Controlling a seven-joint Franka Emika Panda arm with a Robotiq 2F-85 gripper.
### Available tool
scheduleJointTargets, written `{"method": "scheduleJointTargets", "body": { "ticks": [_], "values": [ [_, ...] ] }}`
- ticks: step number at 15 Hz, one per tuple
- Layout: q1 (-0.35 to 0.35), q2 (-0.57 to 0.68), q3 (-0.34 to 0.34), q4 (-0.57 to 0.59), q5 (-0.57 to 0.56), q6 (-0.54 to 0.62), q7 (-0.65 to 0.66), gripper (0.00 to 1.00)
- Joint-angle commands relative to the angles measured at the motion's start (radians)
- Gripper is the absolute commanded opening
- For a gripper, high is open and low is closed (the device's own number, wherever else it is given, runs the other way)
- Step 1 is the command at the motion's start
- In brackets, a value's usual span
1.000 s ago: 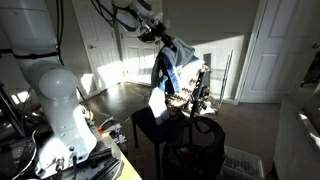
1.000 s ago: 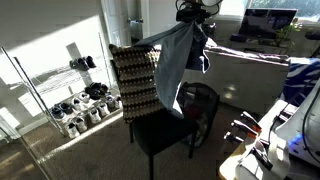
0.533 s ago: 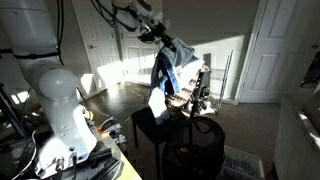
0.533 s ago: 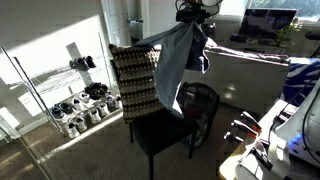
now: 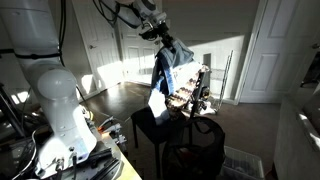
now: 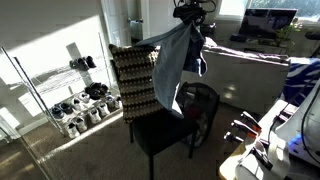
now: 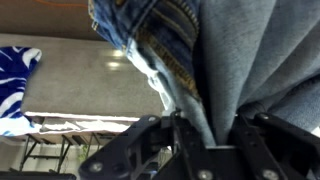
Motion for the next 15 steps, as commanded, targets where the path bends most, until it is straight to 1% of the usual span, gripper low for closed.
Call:
{"method": "scheduleJointTargets", "body": {
  "ticks": [1, 4, 7, 10, 15],
  "values": [
    [-0.059, -0.021, -0.033, 0.08, 0.171, -0.018, -0.081, 0.06],
    [-0.102, -0.035, -0.074, 0.12, 0.274, -0.028, -0.091, 0.06],
    [-0.14, -0.051, -0.11, 0.137, 0.336, -0.029, -0.079, 0.06],
    [-0.175, -0.071, -0.142, 0.146, 0.38, -0.023, -0.073, 0.06],
    [-0.222, -0.142, -0.18, 0.149, 0.409, -0.02, -0.063, 0.06]
  ]
}}
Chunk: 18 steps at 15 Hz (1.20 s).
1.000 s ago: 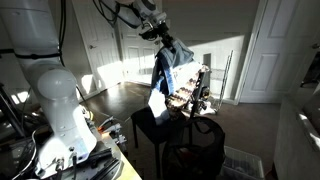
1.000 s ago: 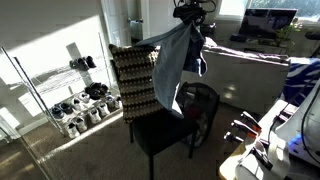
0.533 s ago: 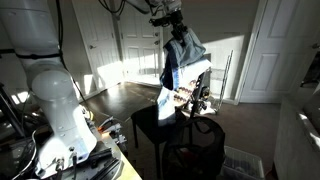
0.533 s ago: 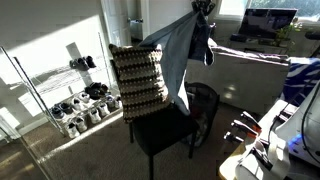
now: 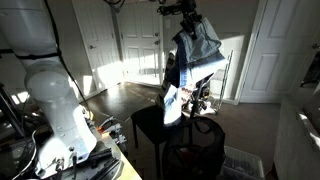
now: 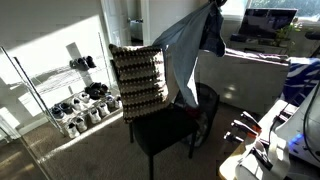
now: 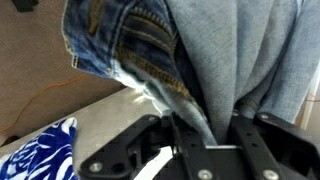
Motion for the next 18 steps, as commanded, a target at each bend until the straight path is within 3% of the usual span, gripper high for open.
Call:
{"method": "scheduleJointTargets", "body": {
  "ticks": [1, 8, 10, 18],
  "values": [
    [-0.037, -0.088, -0.016, 0.004, 0.043, -0.016, -0.005, 0.06],
    [-0.092, -0.265, -0.015, -0.037, 0.018, -0.011, -0.009, 0.06],
    [-0.102, -0.21, 0.007, 0.015, 0.001, 0.004, 0.055, 0.06],
    [-0.069, -0.156, 0.067, -0.017, 0.014, -0.017, 0.141, 0.06]
  ]
}}
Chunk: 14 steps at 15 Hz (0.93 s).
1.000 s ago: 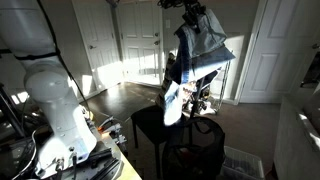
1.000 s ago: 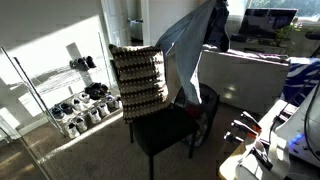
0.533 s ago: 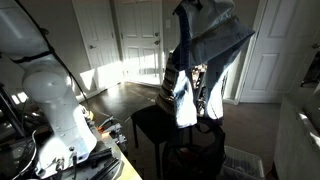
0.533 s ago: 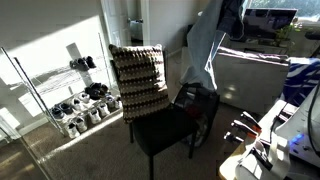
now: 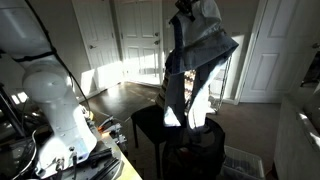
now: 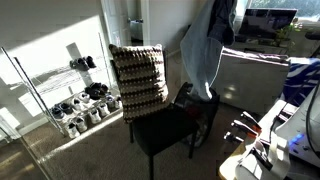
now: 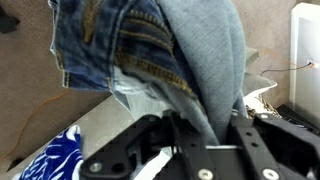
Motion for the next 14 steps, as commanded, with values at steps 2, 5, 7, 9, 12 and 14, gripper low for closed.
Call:
{"method": "scheduleJointTargets", "body": {
  "ticks": [2, 5, 7, 9, 12, 14],
  "values": [
    [0.007, 0.015, 0.018, 0.017, 0.001, -0.014, 0.047, 0.06],
    [0.008, 0.021, 0.022, 0.019, -0.02, -0.023, 0.074, 0.06],
    [0.007, 0.022, 0.024, 0.018, -0.044, -0.026, 0.096, 0.06],
    [0.006, 0.022, 0.027, 0.019, -0.089, -0.036, 0.113, 0.06],
    [0.006, 0.023, 0.032, 0.021, -0.16, -0.05, 0.168, 0.06],
    [0.009, 0.024, 0.033, 0.023, -0.185, -0.069, 0.193, 0.06]
  ]
}}
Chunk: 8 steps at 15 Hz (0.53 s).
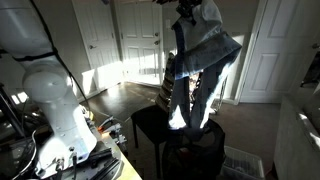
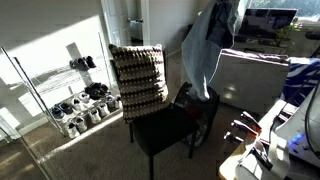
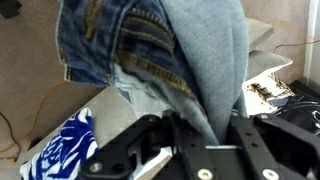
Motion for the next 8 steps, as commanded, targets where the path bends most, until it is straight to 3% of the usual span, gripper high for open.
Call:
{"method": "scheduleJointTargets", "body": {
  "ticks": [1, 8],
  "values": [
    [0.003, -0.007, 0.012, 0.024, -0.061, -0.045, 0.066, 0.06],
    [0.01, -0.005, 0.016, 0.032, -0.077, -0.107, 0.065, 0.06]
  ]
}}
